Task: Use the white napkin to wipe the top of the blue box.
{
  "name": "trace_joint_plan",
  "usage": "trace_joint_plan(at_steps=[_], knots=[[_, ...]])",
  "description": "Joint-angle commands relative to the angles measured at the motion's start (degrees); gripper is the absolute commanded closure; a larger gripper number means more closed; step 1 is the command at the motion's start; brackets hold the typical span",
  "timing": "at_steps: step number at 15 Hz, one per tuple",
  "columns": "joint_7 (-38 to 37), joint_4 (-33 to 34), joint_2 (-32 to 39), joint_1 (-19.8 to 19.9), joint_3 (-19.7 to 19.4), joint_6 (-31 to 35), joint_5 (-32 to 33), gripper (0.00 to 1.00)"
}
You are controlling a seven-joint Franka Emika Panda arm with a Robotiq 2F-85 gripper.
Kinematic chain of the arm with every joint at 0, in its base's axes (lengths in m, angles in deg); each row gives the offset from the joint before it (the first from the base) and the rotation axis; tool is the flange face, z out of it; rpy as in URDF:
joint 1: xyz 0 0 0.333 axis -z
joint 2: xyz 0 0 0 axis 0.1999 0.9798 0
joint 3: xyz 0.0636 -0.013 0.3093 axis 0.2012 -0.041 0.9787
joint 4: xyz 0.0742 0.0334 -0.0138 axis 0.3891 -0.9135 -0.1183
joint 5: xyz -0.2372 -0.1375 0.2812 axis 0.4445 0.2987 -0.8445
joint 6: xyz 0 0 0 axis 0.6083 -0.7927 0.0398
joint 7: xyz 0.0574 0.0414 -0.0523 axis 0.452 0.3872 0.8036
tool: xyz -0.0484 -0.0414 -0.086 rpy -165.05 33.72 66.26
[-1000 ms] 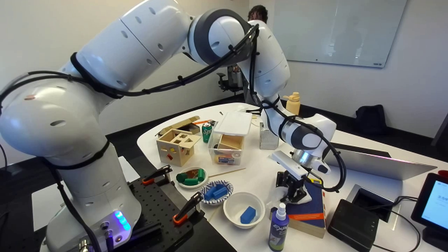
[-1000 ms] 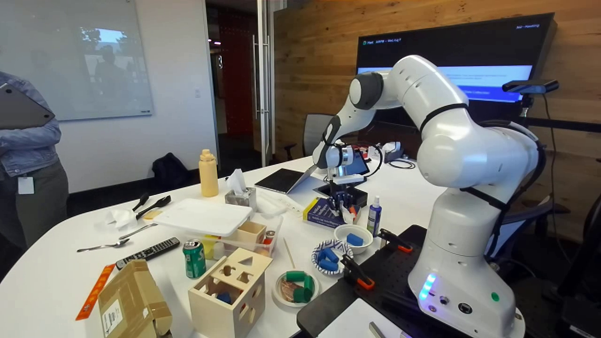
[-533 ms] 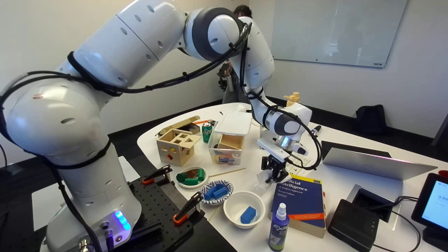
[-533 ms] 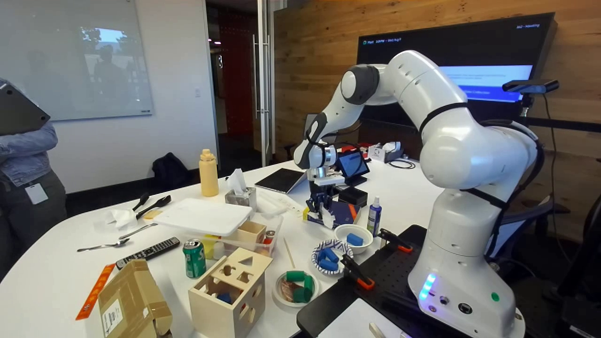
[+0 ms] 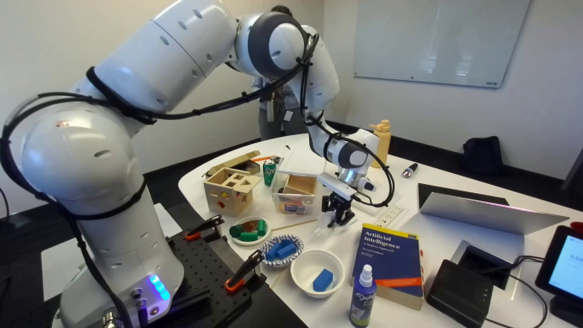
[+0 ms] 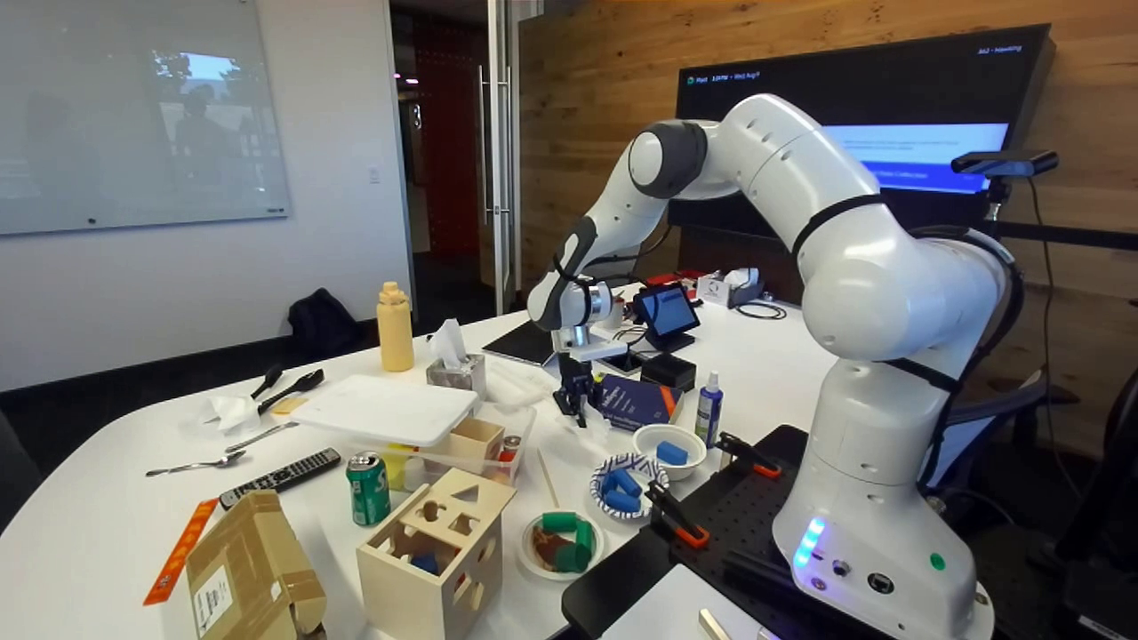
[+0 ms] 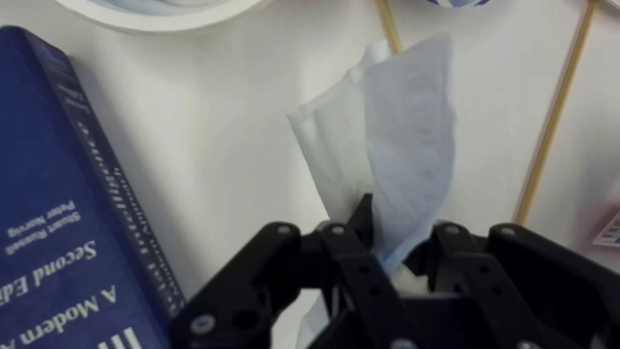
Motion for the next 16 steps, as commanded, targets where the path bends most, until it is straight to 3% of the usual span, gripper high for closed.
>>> trace_joint_plan(at_steps=[1, 4, 6, 14, 16], knots=[[-0.6, -0.6, -0.3, -1.8, -0.2, 1.6, 0.5, 0.97], [-0.7, 0.1, 0.5, -2.3, -0.3, 2.1, 0.4, 0.97], [-0.4, 0.4, 0.9, -2.1, 0.1, 2.1, 0.0, 0.64], [0.4, -1.5, -1.2, -1.7, 1.6, 1.1, -1.0, 0.04], [0.2, -2.4, -2.4, -1.9, 1.7, 1.5, -1.1, 0.00]])
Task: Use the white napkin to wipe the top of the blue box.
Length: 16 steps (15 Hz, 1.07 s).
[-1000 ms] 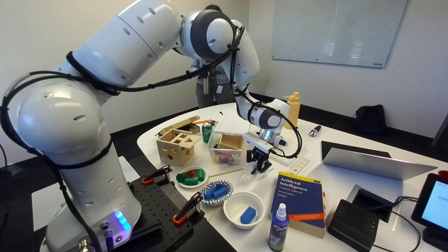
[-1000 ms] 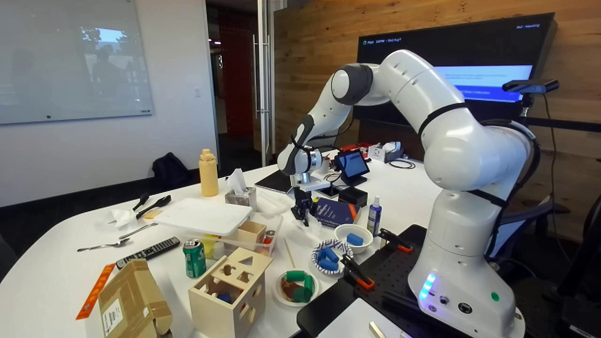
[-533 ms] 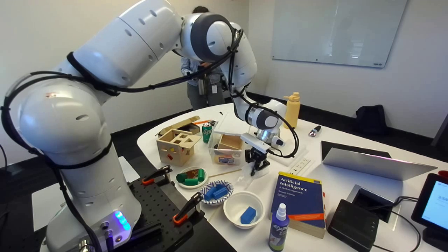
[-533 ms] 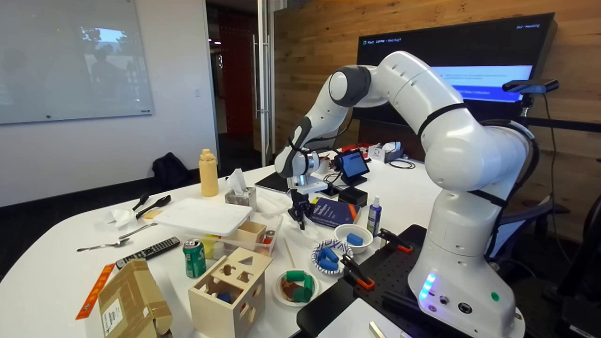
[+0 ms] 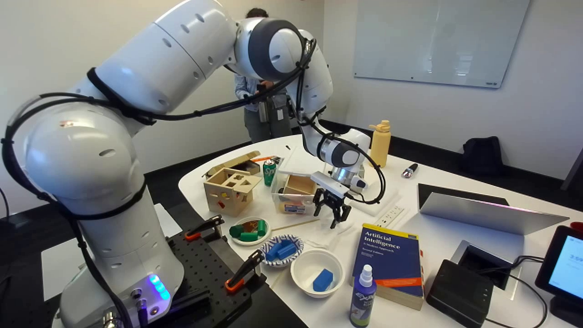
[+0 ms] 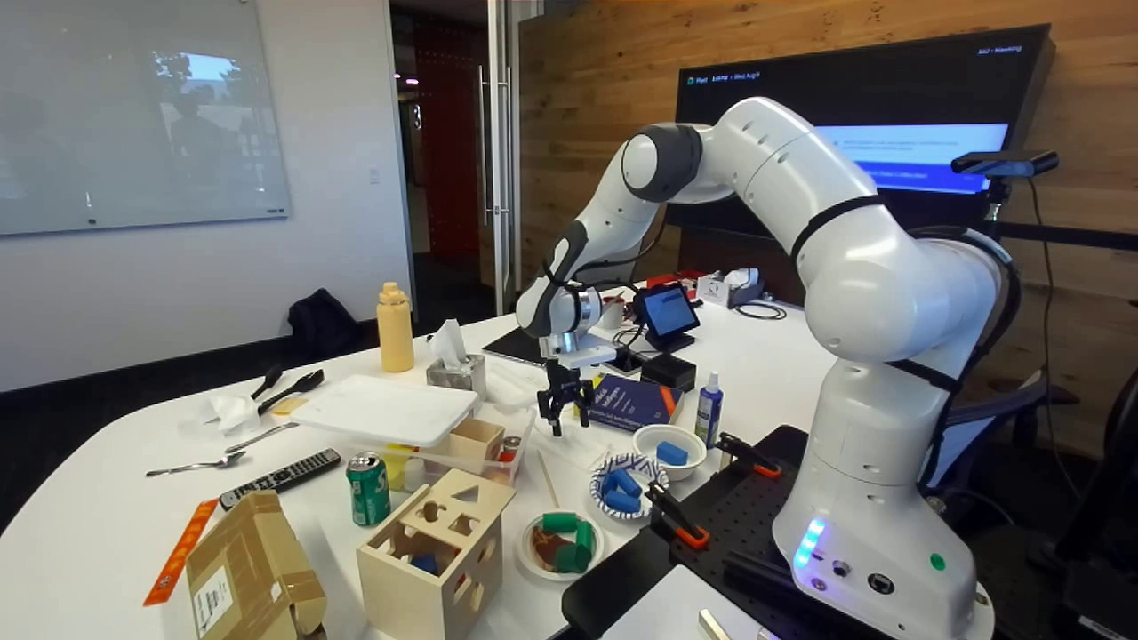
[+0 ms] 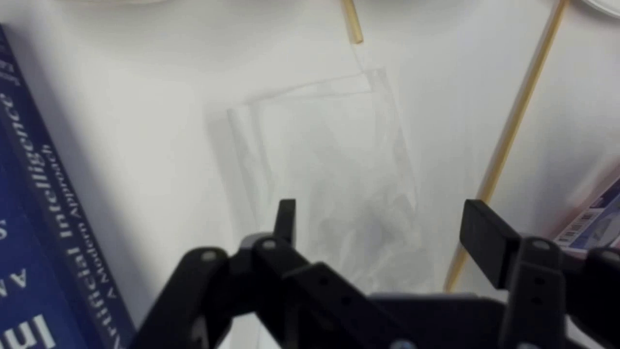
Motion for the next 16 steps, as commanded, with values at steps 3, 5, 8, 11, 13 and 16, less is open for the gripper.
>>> trace_joint_plan(at_steps=[3, 5, 8, 11, 13, 16], knots=[[-0.3, -4.3, -6.1, -0.3, 0.5, 0.3, -0.7, 0.00], [-1.0, -6.2, -9.3, -0.7, 0.3, -0.4, -0.7, 0.00], [-1.4, -9.0, -14.5, -0.8, 0.1, -1.3, -0.8, 0.00], [-2.0, -11.9, -20.5, -1.4, -0.2, -4.1, -0.5, 0.00], [-2.3, -13.8, -24.6, -1.7, -0.3, -5.7, -0.5, 0.00], [-2.9, -16.4, -29.8, -2.3, -0.4, -6.9, -0.5, 0.00]])
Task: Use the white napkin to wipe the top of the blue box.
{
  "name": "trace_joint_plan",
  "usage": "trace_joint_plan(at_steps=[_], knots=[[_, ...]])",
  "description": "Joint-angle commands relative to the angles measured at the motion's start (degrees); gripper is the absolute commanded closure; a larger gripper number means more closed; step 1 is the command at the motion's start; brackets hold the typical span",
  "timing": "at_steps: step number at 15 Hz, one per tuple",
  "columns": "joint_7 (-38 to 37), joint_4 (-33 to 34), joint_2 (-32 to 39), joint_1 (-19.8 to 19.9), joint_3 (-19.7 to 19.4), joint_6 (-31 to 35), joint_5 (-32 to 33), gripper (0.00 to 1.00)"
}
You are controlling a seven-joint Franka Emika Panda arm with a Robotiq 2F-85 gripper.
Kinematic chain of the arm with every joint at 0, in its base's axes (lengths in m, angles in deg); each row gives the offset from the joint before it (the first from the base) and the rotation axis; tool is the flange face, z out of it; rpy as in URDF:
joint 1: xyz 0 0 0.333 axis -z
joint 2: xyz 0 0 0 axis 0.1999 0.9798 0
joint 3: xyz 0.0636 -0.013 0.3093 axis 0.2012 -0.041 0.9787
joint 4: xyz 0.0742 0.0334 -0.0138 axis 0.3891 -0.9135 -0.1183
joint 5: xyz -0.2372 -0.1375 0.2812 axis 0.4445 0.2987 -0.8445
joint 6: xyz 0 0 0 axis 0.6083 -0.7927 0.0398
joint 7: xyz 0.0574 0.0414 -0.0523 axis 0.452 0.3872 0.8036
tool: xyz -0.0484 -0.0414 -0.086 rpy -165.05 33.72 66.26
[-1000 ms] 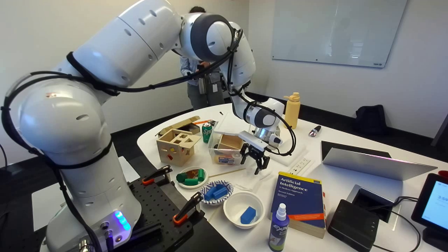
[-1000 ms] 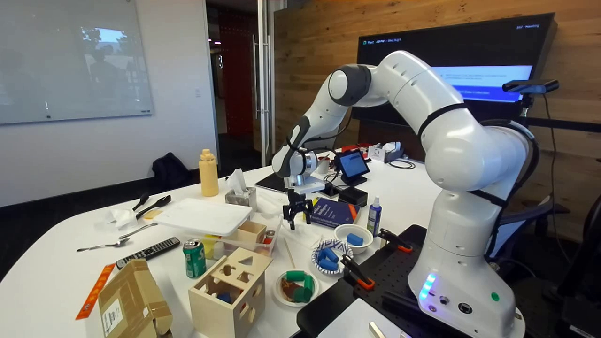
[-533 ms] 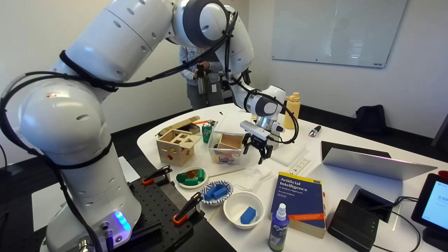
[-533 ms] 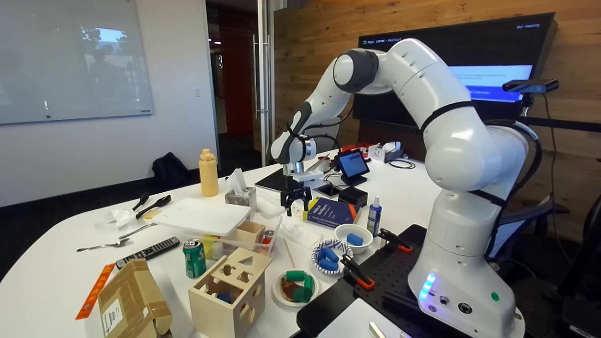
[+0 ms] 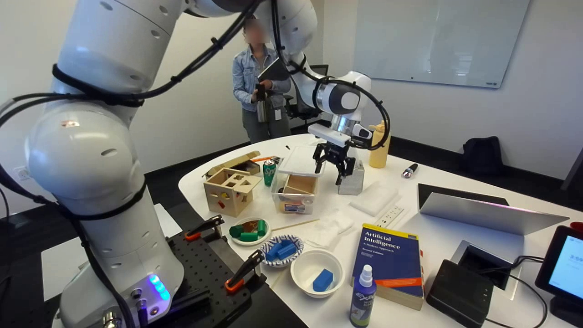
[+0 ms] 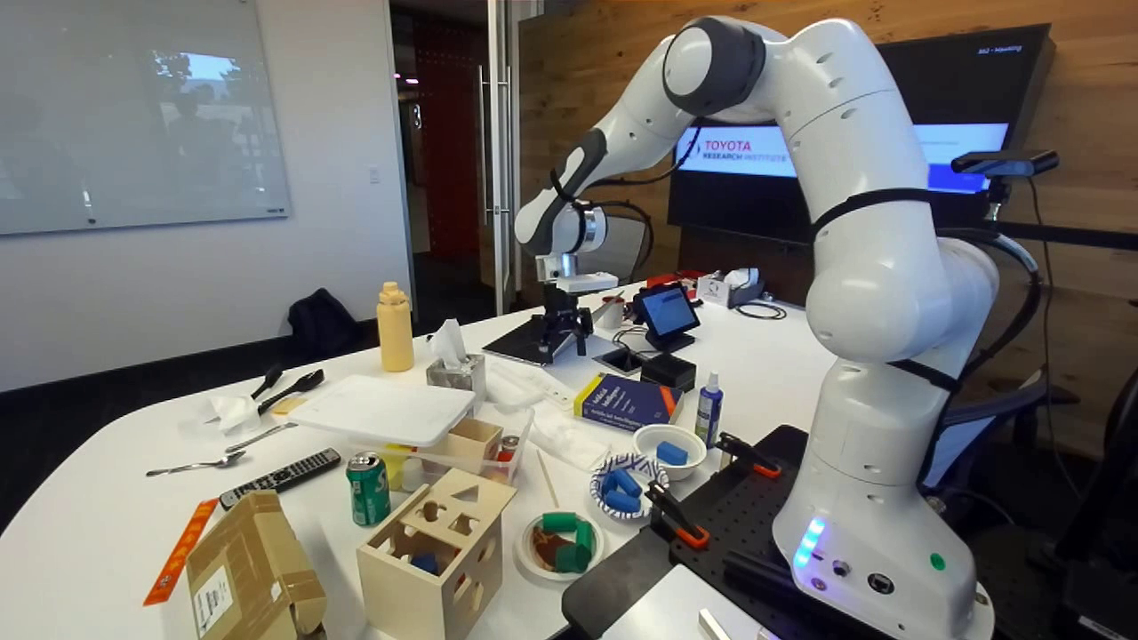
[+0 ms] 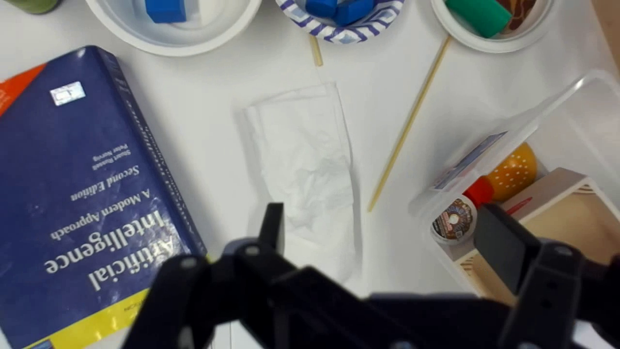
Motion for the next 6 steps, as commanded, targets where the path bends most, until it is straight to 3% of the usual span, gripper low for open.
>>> trace_joint_plan(at_steps=[1, 6], knots=[[-1.9, -5.8, -8.2, -1.5, -0.8, -1.4, -0.4, 0.00], [-2.9, -7.4, -11.1, -1.9, -1.1, -2.2, -0.5, 0.00]])
